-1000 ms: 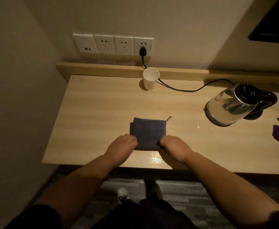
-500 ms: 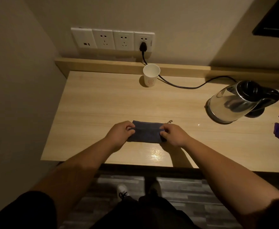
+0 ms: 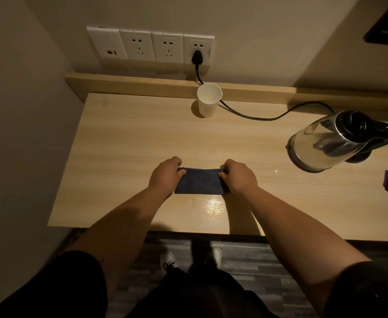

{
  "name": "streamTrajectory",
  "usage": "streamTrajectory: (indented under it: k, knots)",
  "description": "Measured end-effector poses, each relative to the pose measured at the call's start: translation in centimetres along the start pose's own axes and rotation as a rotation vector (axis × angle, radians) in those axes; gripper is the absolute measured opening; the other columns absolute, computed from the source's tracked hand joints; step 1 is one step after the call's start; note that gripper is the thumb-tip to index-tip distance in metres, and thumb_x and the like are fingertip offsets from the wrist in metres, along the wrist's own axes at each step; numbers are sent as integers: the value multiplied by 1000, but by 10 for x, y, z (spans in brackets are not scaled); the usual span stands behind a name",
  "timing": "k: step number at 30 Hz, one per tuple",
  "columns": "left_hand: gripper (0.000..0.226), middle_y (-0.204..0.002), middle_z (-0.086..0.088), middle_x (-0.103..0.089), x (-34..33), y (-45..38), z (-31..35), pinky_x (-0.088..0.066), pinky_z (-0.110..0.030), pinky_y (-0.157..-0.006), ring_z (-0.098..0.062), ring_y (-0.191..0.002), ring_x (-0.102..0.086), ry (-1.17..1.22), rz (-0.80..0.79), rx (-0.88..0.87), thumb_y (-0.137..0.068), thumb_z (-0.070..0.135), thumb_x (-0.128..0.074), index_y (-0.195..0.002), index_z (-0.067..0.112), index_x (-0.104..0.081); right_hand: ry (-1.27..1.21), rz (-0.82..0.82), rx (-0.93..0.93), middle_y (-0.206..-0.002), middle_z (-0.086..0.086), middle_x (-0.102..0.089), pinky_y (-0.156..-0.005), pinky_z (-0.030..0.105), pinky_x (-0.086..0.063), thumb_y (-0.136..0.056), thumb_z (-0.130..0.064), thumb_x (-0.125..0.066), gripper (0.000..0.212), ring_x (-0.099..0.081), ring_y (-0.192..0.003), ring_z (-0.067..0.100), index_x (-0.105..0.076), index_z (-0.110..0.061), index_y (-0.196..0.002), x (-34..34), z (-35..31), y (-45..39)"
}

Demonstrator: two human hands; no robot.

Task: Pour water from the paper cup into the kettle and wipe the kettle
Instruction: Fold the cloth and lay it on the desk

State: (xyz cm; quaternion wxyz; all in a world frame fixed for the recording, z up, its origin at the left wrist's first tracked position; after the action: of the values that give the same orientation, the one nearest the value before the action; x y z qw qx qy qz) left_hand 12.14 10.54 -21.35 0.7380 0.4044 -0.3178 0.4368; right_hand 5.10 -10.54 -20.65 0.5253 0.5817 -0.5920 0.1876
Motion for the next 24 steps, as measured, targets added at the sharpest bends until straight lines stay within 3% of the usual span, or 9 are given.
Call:
streamTrajectory:
  k: [3,6,8,10,12,14,24]
  knots:
    - [28,-114,-7,-58,4,2,3,-43,-33,-74,-25,-95,-57,-132,53,-61,-97,31,-53,-119,15,-56,88,61,36,-112,13,-63,-78,41,-50,-97,-29,-57,26,-59,-100,32,-60,-10,-114,2,-5,4]
    - [34,-132,-11,-53,3,14,16,-42,-39,-91,-30,-114,-50,-316,158,-254,-96,30,-52,-126,14,-57,247,207,244,-120,17,-61,-84,43,-47,-97,-27,-55,30,-56,-105,34,-61,-7,-119,6,-19,17]
    - [43,-149,-11,-40,-6,27,28,-33,-44,-105,-31,-133,-38,-379,142,-410,-97,34,-50,-136,16,-49,279,225,380,-130,19,-58,-95,46,-44,-97,-29,-52,37,-54,-116,36,-58,-6,-126,0,-26,30]
    - [56,-160,-7,-19,-21,36,31,-16,-45,-115,-28,-146,-17,-468,27,-504,-99,43,-39,-149,18,-31,309,139,414,-148,19,-46,-110,50,-34,-99,-37,-38,54,-41,-136,38,-46,-5,-142,-13,-24,40]
    - [66,-162,-4,-2,-33,40,23,0,-44,-118,-24,-148,2,-554,-86,-513,-100,52,-25,-154,18,-11,364,20,395,-161,15,-28,-119,51,-18,-99,-44,-18,66,-22,-148,35,-29,-7,-153,-28,-18,44]
    - [70,-162,-4,5,-38,41,13,5,-45,-118,-22,-148,10,-598,-150,-488,-99,57,-18,-154,17,-1,411,-49,389,-164,11,-17,-121,50,-10,-99,-45,-8,68,-12,-151,32,-19,-9,-156,-40,-11,47]
    - [82,-157,-3,25,-44,47,5,11,-51,-116,-19,-143,26,-691,-267,-417,-93,68,-9,-149,16,20,483,-164,335,-166,6,10,-120,55,2,-104,-47,-11,64,10,-152,29,9,-15,-156,-49,-2,48]
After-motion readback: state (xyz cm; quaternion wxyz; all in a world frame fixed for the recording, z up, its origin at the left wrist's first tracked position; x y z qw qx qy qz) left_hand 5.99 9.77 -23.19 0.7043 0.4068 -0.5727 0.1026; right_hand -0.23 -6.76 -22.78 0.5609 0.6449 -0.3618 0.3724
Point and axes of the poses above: each hand's wrist, its own y-axis away from the middle knuckle, its own x-axis out of the back of the hand, z = x × y, the point moved 7 cm from there along -y, towards the middle knuckle
